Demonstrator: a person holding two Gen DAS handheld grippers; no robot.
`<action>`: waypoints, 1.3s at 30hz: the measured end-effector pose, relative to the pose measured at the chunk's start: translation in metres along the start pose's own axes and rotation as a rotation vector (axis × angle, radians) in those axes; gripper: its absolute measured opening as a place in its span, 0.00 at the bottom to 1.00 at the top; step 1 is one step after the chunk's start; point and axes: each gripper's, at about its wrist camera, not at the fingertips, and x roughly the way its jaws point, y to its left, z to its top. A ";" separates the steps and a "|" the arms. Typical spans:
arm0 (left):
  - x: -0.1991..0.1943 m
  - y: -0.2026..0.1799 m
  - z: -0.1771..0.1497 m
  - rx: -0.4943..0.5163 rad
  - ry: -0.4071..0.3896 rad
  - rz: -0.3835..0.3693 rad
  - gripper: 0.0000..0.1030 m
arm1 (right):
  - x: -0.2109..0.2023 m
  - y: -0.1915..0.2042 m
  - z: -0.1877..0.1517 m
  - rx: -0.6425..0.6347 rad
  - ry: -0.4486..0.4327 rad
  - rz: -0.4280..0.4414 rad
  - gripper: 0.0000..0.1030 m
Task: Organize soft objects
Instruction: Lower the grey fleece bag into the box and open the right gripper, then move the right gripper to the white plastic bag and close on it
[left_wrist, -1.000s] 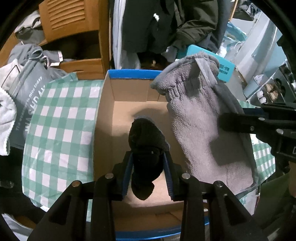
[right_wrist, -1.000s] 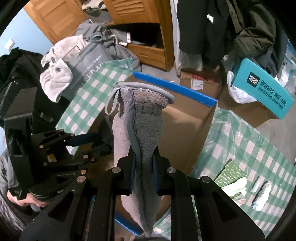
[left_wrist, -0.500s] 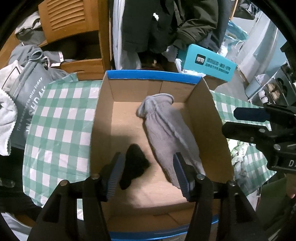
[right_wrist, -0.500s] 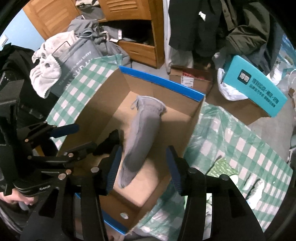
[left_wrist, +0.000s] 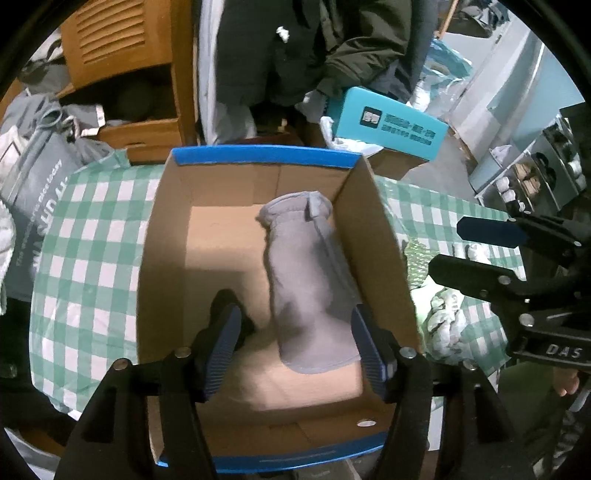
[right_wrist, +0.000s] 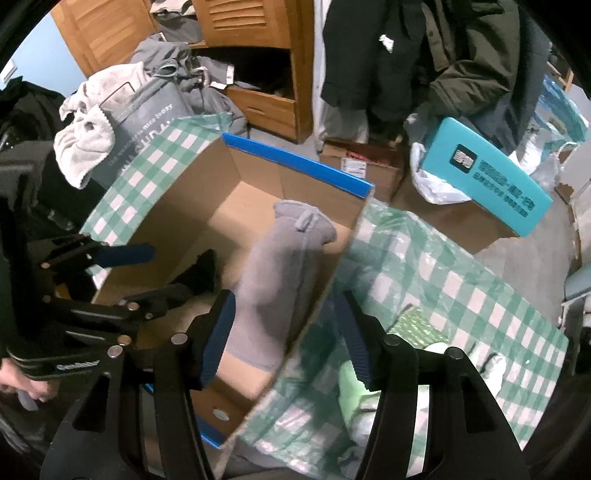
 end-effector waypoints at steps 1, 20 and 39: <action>-0.001 -0.004 0.001 0.007 -0.003 -0.006 0.64 | -0.001 -0.003 -0.002 0.001 0.000 -0.010 0.55; 0.017 -0.075 0.001 0.121 0.055 -0.069 0.69 | -0.037 -0.082 -0.043 0.137 -0.051 -0.074 0.68; 0.043 -0.146 -0.002 0.249 0.102 -0.069 0.74 | -0.048 -0.154 -0.098 0.258 -0.044 -0.138 0.68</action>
